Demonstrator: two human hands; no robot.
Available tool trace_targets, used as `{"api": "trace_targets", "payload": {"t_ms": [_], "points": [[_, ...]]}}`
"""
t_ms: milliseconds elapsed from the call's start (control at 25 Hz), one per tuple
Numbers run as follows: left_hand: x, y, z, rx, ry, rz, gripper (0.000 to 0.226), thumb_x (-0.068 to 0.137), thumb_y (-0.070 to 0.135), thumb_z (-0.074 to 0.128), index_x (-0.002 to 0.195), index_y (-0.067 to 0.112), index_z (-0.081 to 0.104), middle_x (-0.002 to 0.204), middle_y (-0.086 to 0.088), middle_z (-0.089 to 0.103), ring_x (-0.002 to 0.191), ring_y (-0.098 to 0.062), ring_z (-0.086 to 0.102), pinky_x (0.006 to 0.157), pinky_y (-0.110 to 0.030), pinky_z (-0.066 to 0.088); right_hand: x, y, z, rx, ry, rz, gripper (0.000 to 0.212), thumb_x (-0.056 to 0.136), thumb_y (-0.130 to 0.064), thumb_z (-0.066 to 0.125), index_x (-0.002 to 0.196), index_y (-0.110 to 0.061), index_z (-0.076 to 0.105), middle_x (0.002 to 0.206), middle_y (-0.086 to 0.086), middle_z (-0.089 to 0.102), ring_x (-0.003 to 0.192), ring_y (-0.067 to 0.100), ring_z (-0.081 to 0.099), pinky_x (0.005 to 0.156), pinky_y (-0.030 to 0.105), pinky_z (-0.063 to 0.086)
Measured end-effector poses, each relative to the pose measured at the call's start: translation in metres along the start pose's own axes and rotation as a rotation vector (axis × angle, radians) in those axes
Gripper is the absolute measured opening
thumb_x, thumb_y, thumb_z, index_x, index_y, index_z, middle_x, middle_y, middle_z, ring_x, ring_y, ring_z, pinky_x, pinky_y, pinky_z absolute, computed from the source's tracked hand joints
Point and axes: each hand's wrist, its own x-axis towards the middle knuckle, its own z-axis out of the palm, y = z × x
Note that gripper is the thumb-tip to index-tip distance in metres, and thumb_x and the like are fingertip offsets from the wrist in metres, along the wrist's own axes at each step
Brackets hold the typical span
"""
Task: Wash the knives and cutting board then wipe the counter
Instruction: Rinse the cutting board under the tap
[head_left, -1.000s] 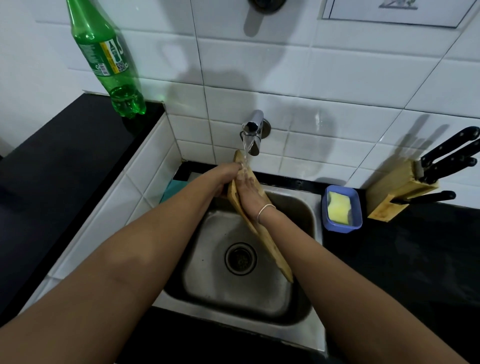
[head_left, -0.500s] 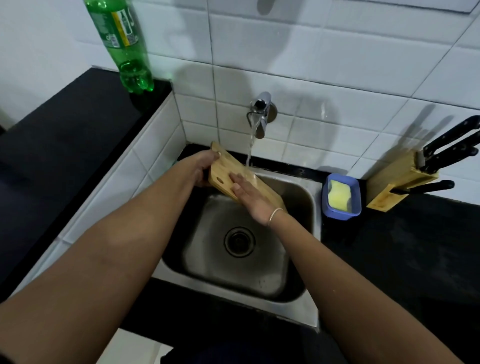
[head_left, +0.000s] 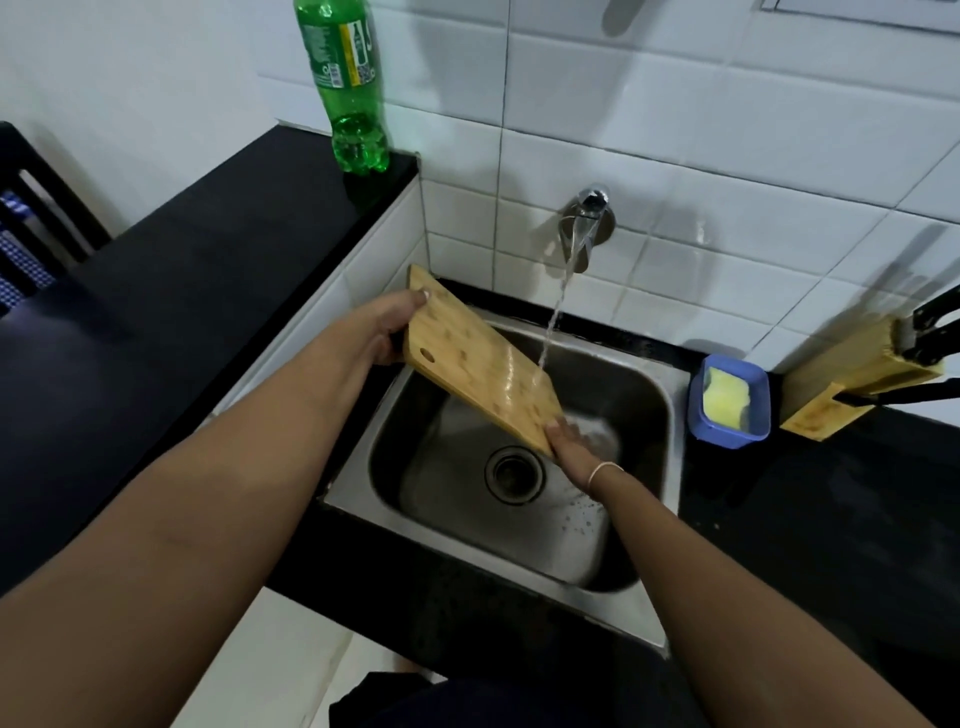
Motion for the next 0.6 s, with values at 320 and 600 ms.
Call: {"api": "trace_targets", "payload": {"t_ms": [320, 600], "points": [[-0.001, -0.004, 0.037, 0.096, -0.084, 0.149, 0.051, 0.102, 0.045, 0.05, 0.129, 0.003, 0.059, 0.12, -0.017, 0.069, 0.112, -0.033, 0.066, 0.1, -0.052, 0.051, -0.001, -0.106, 0.003, 0.054, 0.13, -0.265, 0.065, 0.102, -0.056, 0.017, 0.157, -0.029, -0.006, 0.165, 0.004, -0.011, 0.151, 0.029, -0.009, 0.12, 0.057, 0.003], [-0.011, 0.001, 0.021, 0.173, -0.196, 0.273, 0.047, 0.096, 0.049, 0.059, 0.108, 0.004, 0.067, 0.094, -0.009, 0.077, 0.088, -0.025, 0.074, 0.072, -0.037, 0.061, 0.008, -0.031, -0.002, 0.072, 0.34, -0.229, 0.059, 0.103, -0.057, 0.014, 0.156, -0.037, -0.003, 0.165, -0.005, -0.009, 0.152, 0.02, -0.007, 0.123, 0.041, -0.002]]}}
